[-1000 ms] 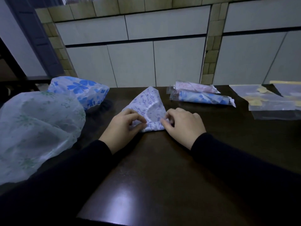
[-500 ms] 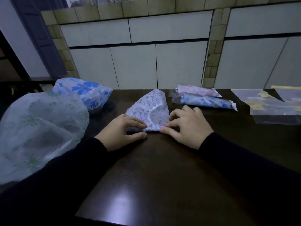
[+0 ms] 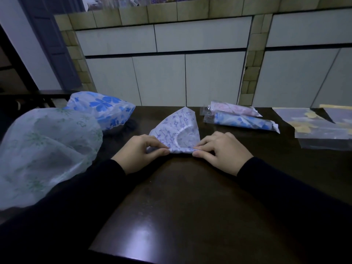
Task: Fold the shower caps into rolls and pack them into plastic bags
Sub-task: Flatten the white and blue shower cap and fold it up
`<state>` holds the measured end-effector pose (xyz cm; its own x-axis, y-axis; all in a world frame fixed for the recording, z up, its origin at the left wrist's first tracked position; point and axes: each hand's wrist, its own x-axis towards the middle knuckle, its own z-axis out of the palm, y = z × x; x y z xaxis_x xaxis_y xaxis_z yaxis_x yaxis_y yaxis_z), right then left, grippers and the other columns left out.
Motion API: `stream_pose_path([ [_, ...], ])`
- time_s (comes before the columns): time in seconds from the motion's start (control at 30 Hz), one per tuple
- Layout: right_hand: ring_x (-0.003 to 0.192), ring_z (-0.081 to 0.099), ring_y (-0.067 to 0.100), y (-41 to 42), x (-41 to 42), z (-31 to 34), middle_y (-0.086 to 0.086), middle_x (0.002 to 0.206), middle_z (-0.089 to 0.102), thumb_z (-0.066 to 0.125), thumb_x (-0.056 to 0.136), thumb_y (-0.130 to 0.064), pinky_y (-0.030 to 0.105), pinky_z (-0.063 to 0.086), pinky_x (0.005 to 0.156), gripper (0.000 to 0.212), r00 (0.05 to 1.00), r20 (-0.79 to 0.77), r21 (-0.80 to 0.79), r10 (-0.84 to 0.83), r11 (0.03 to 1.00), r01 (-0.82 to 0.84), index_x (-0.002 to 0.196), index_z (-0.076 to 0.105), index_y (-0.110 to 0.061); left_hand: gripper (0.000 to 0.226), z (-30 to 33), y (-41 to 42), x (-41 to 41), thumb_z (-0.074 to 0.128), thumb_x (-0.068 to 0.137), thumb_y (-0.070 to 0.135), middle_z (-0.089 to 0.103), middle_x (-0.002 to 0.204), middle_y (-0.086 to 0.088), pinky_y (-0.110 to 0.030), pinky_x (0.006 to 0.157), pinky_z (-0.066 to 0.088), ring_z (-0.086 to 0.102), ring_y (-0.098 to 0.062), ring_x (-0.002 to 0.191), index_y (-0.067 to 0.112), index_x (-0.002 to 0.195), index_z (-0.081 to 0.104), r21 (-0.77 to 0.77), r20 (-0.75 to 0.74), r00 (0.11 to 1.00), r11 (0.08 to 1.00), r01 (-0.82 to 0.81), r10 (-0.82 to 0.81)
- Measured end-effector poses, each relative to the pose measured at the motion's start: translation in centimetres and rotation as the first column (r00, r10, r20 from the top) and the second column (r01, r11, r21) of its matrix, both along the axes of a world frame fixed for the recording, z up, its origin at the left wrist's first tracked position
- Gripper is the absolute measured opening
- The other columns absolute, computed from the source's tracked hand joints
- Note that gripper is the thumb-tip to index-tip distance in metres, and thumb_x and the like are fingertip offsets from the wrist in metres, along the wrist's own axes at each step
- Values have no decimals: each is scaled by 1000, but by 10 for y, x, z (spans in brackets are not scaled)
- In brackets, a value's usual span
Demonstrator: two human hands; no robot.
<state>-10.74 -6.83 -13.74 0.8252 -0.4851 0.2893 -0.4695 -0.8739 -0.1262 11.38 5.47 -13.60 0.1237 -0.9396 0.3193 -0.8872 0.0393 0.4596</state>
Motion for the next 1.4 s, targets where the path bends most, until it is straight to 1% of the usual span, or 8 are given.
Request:
stream_pose_path([
  [0.2,77,43,-2,2,-1,0,-19,80,59,43,94,-55,26,26,82,25,977,171,197,-128,976,93,100,66,-45,20,-4,-1,-3,63,88,32,65,78,8,-10,68,40,58,-4,79,16,82,74,-68,-14,999,997,-36,35],
  [0.4,76,52,-2,-3,6,-5,-17,75,62,46,89,-63,30,27,90,37,936,212,276,-280,936,218,84,68,-34,10,-4,-7,-10,67,86,35,65,76,11,-6,65,40,59,1,73,25,83,69,-80,-44,987,985,-155,152],
  [0.6,89,51,8,5,9,-7,-14,88,60,42,93,-57,34,31,87,32,940,174,33,-295,955,293,92,65,-34,10,-10,-8,-9,71,83,31,56,94,8,-19,77,41,51,-5,82,22,87,70,-161,117,986,982,-100,120],
  [0.77,95,50,9,8,9,-4,-16,108,61,49,96,-39,30,29,82,21,981,181,-96,-74,991,93,108,66,-37,6,-7,-7,-10,71,84,22,65,93,5,-29,77,46,54,-15,84,20,89,73,-191,241,970,982,10,37],
  [0.87,96,50,8,8,8,-2,-18,109,60,44,98,-40,29,21,79,27,993,102,-71,-57,995,65,114,65,-39,19,-7,-5,-3,63,89,33,66,94,8,-24,82,46,59,-8,89,19,94,76,-109,151,988,993,44,-27],
  [1.0,95,51,5,5,3,-1,-18,100,56,44,91,-59,30,24,83,38,997,38,12,-67,998,66,120,62,-42,49,-7,0,4,62,71,62,58,95,15,-14,79,45,60,-1,89,25,100,76,-36,103,992,996,78,-74],
  [1.27,99,53,3,4,1,-1,-18,106,60,41,93,-59,31,28,84,37,995,33,-22,-95,995,96,119,62,-44,40,-2,3,5,56,80,53,51,82,26,-5,74,38,55,8,79,24,100,76,-48,132,988,996,81,-74],
  [1.4,103,52,6,5,2,1,-19,109,59,41,90,-63,34,28,88,41,994,7,9,-113,994,113,121,60,-44,35,0,5,0,55,86,49,49,77,23,-13,71,44,55,1,74,22,92,75,-76,197,979,995,64,-48],
])
